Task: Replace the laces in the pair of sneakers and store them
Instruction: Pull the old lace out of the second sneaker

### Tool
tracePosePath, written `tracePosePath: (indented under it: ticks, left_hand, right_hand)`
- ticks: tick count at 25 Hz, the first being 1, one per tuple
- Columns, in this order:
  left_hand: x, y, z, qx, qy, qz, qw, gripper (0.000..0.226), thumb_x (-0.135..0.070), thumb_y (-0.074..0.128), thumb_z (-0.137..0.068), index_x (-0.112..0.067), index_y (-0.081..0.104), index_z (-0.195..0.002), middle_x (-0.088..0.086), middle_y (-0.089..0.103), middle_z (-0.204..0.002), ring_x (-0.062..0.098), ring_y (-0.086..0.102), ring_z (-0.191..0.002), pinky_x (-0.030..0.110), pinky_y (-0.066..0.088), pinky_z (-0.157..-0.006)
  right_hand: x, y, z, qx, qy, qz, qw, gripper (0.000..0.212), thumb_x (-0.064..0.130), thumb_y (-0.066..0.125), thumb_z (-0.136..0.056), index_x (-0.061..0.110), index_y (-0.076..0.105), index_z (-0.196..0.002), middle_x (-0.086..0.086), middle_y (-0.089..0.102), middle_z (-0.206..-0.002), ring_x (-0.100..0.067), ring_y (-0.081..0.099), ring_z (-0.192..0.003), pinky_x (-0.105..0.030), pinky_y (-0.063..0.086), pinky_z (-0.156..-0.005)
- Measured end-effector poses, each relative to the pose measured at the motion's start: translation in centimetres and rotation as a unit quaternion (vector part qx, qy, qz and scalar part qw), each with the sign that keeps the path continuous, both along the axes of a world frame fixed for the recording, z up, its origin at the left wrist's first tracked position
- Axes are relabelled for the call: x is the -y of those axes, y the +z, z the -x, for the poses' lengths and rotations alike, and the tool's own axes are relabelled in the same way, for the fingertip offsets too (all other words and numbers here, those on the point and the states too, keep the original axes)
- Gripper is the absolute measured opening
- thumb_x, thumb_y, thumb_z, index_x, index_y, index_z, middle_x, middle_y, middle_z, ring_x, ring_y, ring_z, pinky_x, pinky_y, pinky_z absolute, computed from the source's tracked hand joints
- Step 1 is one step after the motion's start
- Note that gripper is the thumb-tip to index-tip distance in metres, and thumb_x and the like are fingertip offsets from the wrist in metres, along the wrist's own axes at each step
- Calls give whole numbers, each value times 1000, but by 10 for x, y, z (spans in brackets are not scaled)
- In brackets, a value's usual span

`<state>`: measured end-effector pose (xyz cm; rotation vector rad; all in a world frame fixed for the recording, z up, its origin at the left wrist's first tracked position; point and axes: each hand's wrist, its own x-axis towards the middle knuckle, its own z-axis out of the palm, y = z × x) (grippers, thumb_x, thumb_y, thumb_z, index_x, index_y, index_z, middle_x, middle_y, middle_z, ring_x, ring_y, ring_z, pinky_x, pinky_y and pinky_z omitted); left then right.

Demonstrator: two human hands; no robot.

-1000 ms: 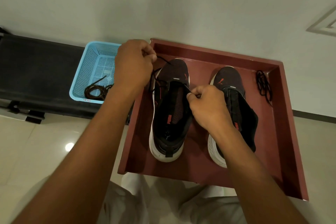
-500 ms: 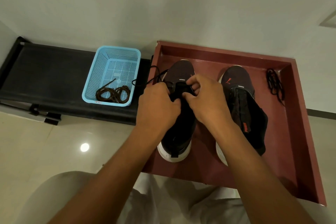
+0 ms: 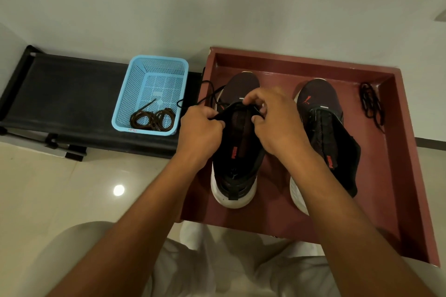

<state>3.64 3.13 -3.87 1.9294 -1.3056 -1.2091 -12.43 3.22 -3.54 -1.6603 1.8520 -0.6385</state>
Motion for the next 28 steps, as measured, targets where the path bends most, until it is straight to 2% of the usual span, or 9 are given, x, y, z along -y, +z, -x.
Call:
tracePosePath:
  ticks: [3,5,10,13,16,18,20,25,28]
  left_hand:
    - [2,-2,-1,10,-14,15,1000,10,-7,67,-89,-7,74,-83,18,73,-81,34,73,-76,57,60,-71]
    - [3,-4,-2,12,-20,22,999,9,-8,67,-87,-5,73,-82,19,73,-80,35,73,-76,58,60,-69]
    - [3,-8,-3,17,-36,26,999,10,-11,67,-85,-11,75,-80,13,74,-77,31,73,-72,56,61,-67]
    - [4,-10,-2,25,-38,30,999,10,-10,67,-85,-12,75,-79,12,73,-76,30,73,-70,55,61,-65]
    - [5,-11,-1,43,-43,36,997,11,-13,66,-84,-15,75,-77,11,73,-73,28,72,-67,53,60,-63]
    - [5,-12,-1,50,-43,40,997,10,-16,65,-81,-15,75,-77,10,73,-74,27,72,-67,52,61,-63]
    - [6,-14,-2,58,-43,41,997,9,-14,66,-82,-13,75,-79,10,73,-75,27,72,-68,51,61,-64]
    - [7,-13,-3,56,-44,40,997,9,-10,67,-85,-12,75,-80,9,74,-78,24,73,-70,49,63,-68]
    - [7,-11,-2,58,-45,40,997,9,-9,68,-86,-12,75,-82,9,74,-78,23,73,-71,48,63,-69]
  right_hand:
    - [6,5,-4,-61,60,8,996,32,3,67,-93,30,74,-109,6,47,-114,-10,47,-102,-5,32,-69]
    - [12,7,-6,-73,71,23,994,22,12,71,-93,27,76,-109,5,48,-111,-12,48,-105,-9,30,-74]
    - [23,3,-12,-101,85,54,990,16,26,78,-89,27,78,-105,3,58,-111,-20,54,-109,-27,41,-87]
    - [23,0,-16,-120,57,61,989,2,30,81,-86,29,80,-87,6,68,-98,-21,61,-101,-33,50,-82]
    - [22,0,-16,-141,58,68,986,9,27,78,-89,26,79,-80,7,67,-92,-20,57,-101,-30,44,-77]
    - [22,-1,-13,-124,61,63,988,13,22,73,-92,22,77,-80,4,64,-95,-18,54,-99,-27,38,-77]
    - [22,-1,-8,-80,28,45,995,15,17,66,-94,20,75,-81,3,66,-94,-15,58,-90,-29,43,-75]
    - [26,13,21,10,-137,22,990,25,11,54,-96,18,72,-80,3,74,-95,-18,69,-90,-34,55,-87]
    - [27,10,27,-8,-113,19,993,16,13,59,-94,21,72,-92,3,72,-97,-18,68,-90,-41,57,-89]
